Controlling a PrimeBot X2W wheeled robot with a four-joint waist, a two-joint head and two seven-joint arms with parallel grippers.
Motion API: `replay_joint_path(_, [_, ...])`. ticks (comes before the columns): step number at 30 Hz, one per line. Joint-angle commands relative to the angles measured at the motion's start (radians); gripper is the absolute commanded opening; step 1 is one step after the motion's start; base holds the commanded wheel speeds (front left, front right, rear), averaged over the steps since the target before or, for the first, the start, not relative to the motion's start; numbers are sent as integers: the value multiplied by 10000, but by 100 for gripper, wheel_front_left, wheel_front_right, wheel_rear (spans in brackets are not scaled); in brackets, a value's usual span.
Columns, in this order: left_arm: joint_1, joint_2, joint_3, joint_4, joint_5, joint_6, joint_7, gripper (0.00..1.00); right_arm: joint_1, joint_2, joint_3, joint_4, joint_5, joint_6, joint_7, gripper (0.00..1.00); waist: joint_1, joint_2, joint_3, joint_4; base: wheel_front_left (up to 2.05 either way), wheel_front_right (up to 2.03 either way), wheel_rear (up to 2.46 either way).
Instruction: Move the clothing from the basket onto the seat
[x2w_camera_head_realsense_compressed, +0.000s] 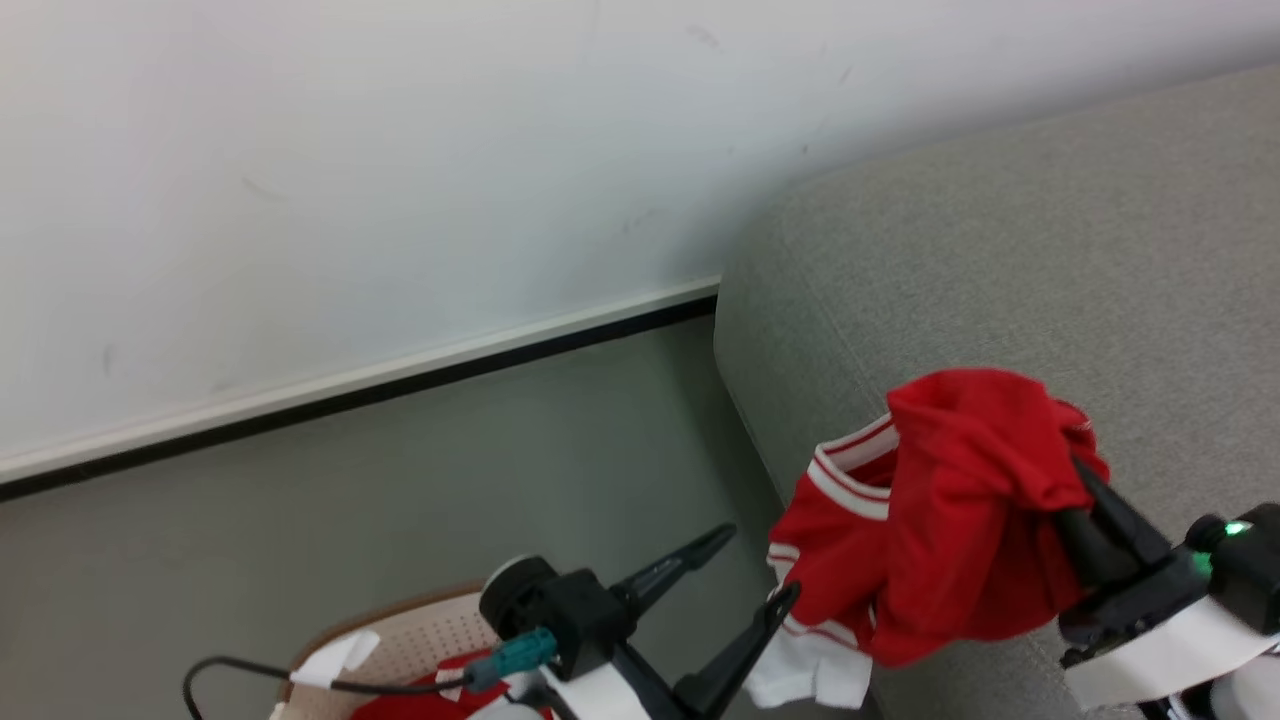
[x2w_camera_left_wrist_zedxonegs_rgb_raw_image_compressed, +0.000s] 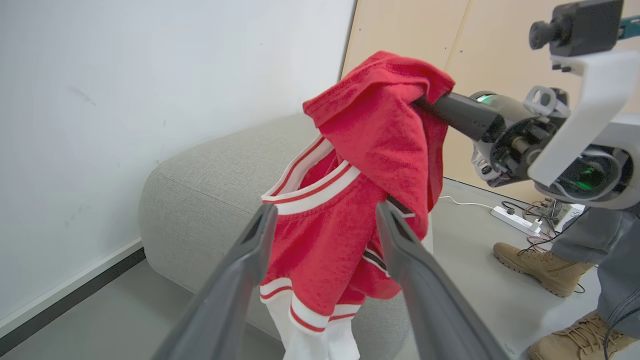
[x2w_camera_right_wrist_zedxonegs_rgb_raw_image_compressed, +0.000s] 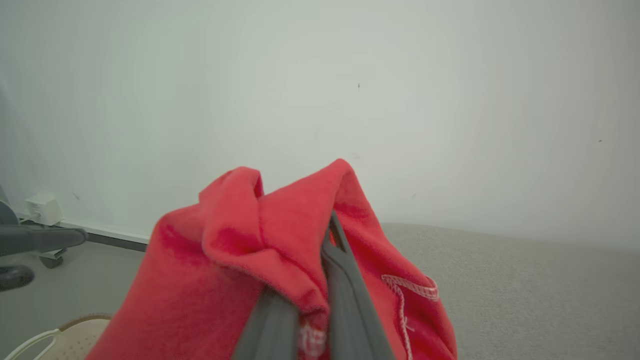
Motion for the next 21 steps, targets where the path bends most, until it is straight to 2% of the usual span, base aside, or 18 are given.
replay_joint_path(1, [-355,84,51,34,131,14,-1,100,-370,57,-320,-78,-182,1,-34,0,1,-1,799,217,0,0,0])
replay_joint_path(7, [-1815,159,-43,160,323,14,-1,100,-1713,232,-1756,188,-529,1,-34,0,1,-1,2578,727,0,0,0])
replay_joint_path(13, [-2883,238,1,231,436,12,-1,100,-3774,-80,-3425,1108,-799,2,-33,0,1,-1,4011,1379,0,0,0])
replay_joint_path(21, [-3346,173,205,31,564,14,-2,100,-6832,-1506,-5382,3447,-1461,-8,372,0,1,-1,5022,2299,0,0,0])
